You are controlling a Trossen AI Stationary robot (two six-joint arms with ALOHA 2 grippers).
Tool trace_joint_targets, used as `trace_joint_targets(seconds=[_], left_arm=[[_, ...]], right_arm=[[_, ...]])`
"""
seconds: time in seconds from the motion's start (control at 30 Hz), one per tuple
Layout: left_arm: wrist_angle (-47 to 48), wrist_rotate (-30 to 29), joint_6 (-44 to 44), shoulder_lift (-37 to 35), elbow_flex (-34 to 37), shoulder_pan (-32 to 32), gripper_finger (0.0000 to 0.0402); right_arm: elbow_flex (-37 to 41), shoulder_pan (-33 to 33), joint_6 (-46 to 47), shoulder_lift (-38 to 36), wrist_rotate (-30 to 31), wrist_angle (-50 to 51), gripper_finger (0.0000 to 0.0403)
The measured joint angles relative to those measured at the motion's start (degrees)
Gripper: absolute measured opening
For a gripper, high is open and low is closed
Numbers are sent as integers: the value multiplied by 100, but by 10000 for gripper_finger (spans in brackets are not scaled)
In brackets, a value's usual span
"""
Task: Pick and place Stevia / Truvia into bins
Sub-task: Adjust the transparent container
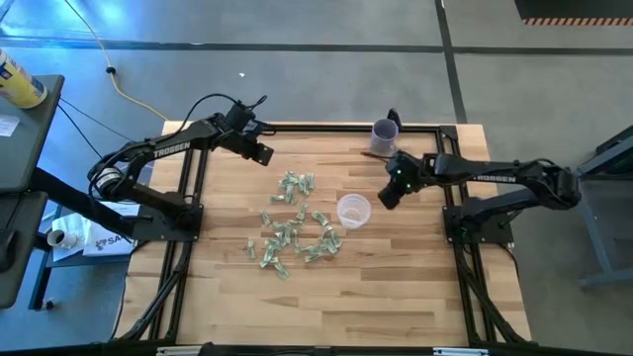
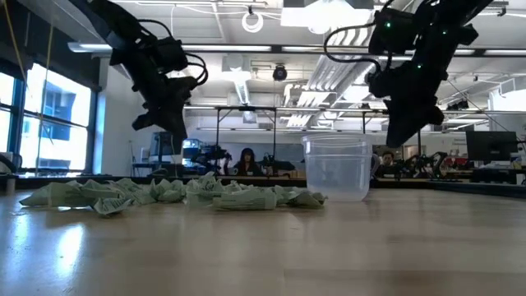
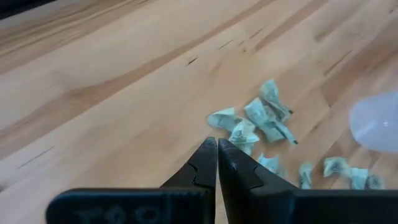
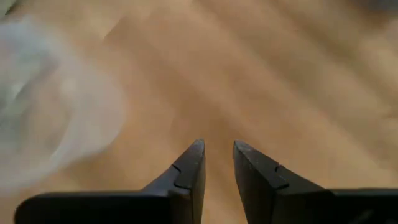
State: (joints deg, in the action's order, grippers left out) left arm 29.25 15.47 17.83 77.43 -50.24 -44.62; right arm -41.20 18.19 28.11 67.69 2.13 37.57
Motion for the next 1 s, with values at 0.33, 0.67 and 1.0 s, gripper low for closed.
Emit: trace_joint_targets(seconds=[0.33,0.67,1.0], left_arm=[[-552,377,-1260,10,0,295,49],[-192,-561,-1764,433,-428,1238,110],[459,-620,-1814,166,-428,1385,136]], right_arm=[[-720,-401,-526,67,347,210,86],[-1012,-146,-452,63,334,502,196],[-1060,-207,-390,85,54,51,230]])
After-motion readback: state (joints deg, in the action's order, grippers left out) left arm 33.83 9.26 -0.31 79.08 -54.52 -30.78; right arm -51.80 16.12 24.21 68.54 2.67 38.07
